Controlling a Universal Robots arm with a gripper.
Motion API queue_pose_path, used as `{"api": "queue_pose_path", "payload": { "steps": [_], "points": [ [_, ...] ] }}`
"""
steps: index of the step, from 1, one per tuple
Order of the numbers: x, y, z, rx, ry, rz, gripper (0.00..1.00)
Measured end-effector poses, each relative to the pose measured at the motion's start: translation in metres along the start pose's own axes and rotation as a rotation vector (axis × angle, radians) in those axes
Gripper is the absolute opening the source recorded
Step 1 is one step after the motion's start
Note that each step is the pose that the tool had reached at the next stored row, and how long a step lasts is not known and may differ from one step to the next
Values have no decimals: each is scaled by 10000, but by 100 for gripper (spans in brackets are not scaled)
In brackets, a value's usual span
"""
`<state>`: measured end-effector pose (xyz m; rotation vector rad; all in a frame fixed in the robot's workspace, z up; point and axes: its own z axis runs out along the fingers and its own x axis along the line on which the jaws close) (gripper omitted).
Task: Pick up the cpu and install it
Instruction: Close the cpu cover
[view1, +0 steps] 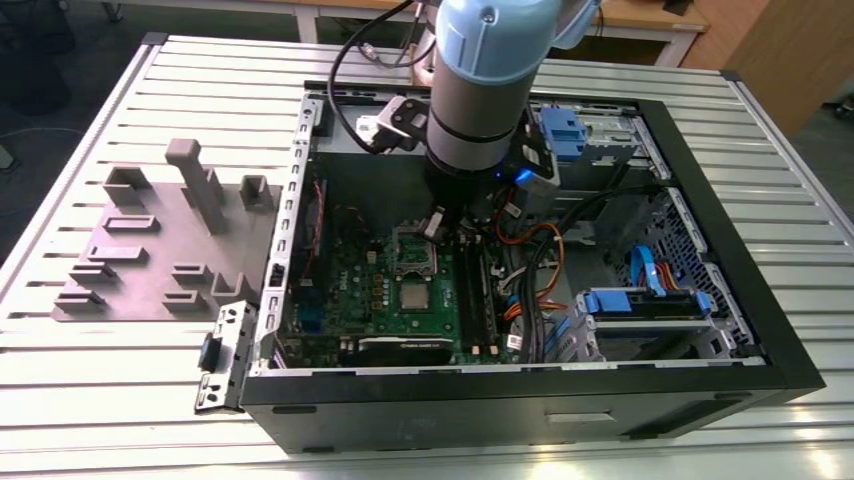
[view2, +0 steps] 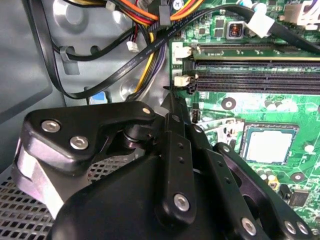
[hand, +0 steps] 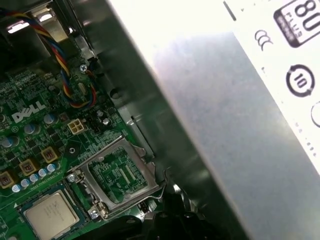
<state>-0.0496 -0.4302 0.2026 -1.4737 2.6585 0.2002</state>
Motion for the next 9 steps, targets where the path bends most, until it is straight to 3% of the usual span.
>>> {"api": "queue_pose_path", "payload": {
  "steps": [9],
  "points": [
    [9,26,-32,-7,-12,0,11]
  ]
}}
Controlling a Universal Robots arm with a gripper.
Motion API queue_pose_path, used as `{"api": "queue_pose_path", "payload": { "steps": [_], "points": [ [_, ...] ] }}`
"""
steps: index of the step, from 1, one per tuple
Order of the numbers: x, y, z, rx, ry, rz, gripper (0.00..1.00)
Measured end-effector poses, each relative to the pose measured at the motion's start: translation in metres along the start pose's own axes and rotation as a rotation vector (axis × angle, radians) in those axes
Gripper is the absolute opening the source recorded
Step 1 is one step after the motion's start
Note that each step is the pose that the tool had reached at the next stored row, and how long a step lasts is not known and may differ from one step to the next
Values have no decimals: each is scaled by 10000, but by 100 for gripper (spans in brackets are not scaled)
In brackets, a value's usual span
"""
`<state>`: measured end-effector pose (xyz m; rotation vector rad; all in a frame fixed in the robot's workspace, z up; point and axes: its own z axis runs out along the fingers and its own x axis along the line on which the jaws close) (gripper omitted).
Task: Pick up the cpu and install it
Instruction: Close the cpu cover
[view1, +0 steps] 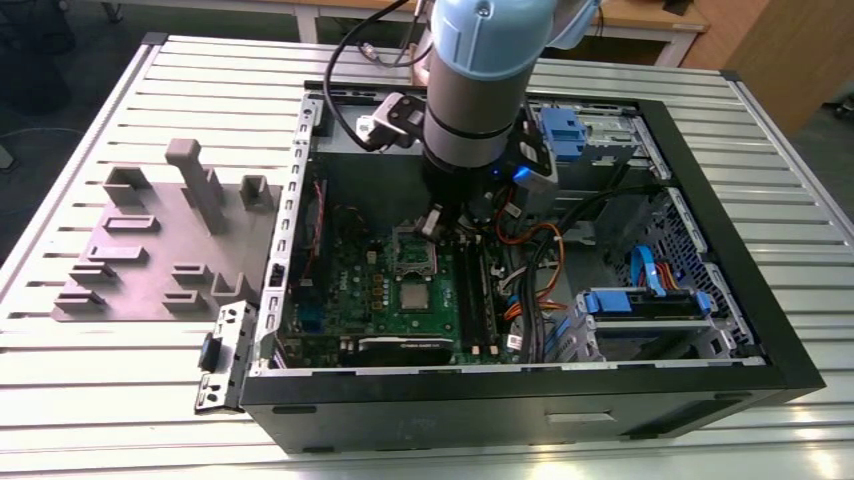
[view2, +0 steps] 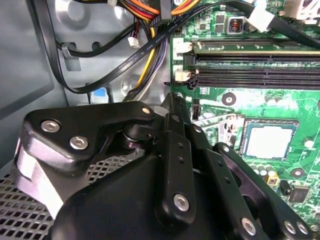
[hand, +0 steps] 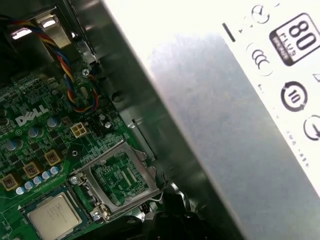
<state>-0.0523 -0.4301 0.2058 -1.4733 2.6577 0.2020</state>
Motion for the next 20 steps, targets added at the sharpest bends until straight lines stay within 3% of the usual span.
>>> {"api": "queue_pose_path", "payload": {
  "steps": [20],
  "points": [
    [1,31,-96,0,-2,1,11]
  ]
}}
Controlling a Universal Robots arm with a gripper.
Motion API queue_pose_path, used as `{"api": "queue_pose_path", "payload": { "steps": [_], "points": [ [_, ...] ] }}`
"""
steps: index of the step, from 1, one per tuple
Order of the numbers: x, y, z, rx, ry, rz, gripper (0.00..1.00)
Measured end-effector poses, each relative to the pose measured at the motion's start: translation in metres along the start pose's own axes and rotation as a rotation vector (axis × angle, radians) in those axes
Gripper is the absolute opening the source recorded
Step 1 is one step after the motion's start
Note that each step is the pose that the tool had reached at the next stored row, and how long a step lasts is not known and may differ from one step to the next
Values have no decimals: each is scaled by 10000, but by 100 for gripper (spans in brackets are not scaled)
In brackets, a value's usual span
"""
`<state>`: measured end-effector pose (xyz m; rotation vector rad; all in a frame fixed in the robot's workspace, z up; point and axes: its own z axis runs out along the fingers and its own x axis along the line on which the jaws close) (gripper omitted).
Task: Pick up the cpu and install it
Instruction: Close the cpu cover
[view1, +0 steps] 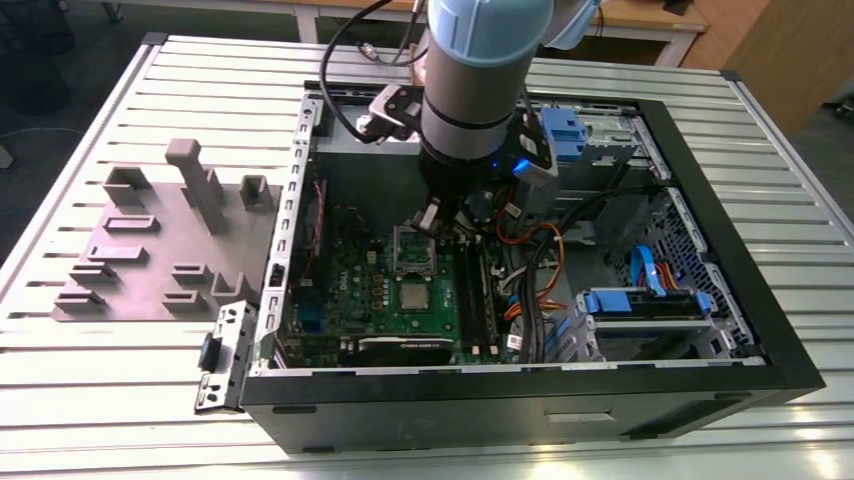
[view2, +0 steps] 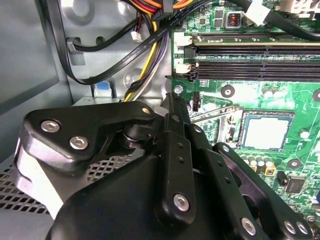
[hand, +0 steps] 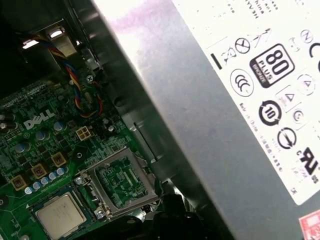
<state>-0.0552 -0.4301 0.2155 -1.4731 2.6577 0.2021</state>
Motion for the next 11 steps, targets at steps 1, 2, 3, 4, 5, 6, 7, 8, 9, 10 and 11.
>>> {"api": "queue_pose_path", "payload": {
  "steps": [1,2,3,4,5,6,7,8,9,10,11],
  "points": [
    [0,1,-2,0,-2,0,11],
    [0,2,-3,-1,-3,-1,11],
    [0,2,-4,-1,-2,-1,11],
    [1,2,-6,0,1,-1,11],
    [0,2,-6,0,0,-1,11],
    [0,2,-7,0,1,-1,11],
    [0,3,-8,1,4,-1,11],
    [1,3,-9,4,9,0,11],
    [0,3,-10,6,12,0,11],
    [0,3,-13,6,14,0,11],
    [-1,3,-20,7,16,0,11]
  ]
}}
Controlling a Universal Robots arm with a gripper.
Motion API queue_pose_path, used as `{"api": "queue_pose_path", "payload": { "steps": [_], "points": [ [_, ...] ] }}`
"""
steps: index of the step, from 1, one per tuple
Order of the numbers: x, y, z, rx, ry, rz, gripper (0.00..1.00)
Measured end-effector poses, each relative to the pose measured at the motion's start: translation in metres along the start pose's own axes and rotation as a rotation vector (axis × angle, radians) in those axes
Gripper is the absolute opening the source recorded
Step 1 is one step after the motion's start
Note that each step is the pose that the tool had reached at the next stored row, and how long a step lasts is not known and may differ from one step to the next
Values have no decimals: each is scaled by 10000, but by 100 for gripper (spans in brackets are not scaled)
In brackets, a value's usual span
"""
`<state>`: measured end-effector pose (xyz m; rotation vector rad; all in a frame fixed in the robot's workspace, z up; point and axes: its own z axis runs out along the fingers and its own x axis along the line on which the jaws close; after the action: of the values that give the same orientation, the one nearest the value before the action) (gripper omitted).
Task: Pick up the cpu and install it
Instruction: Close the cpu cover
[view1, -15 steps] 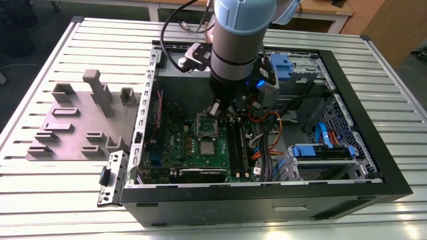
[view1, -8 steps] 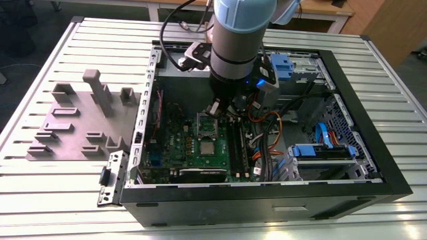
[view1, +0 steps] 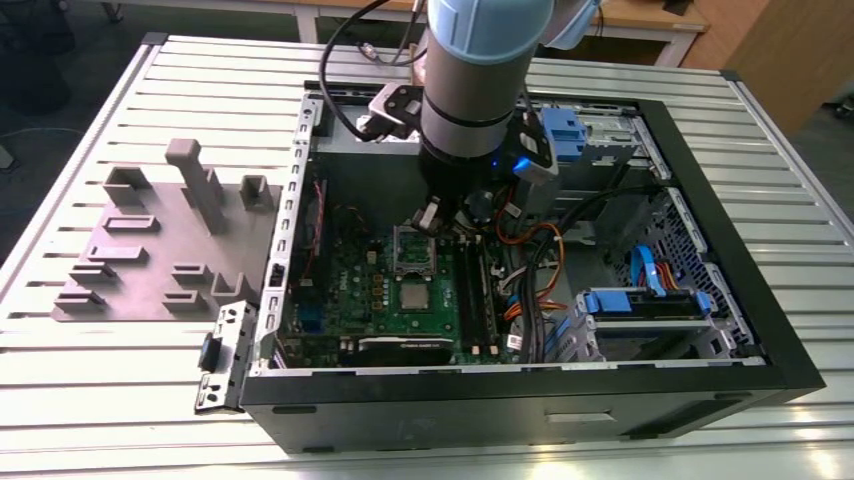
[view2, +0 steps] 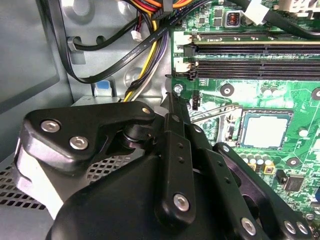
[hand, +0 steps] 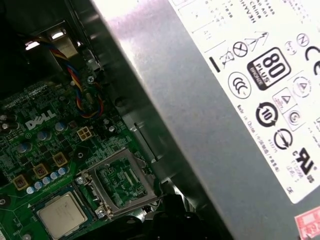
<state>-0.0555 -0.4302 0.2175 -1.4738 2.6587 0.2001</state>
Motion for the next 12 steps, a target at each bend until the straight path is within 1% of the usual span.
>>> {"api": "queue_pose_path", "payload": {
  "steps": [3,7,12],
  "points": [
    [-2,1,-5,6,4,0,11],
    [-2,1,-10,31,47,-2,11],
    [-4,1,-21,47,70,-2,11]
  ]
}}
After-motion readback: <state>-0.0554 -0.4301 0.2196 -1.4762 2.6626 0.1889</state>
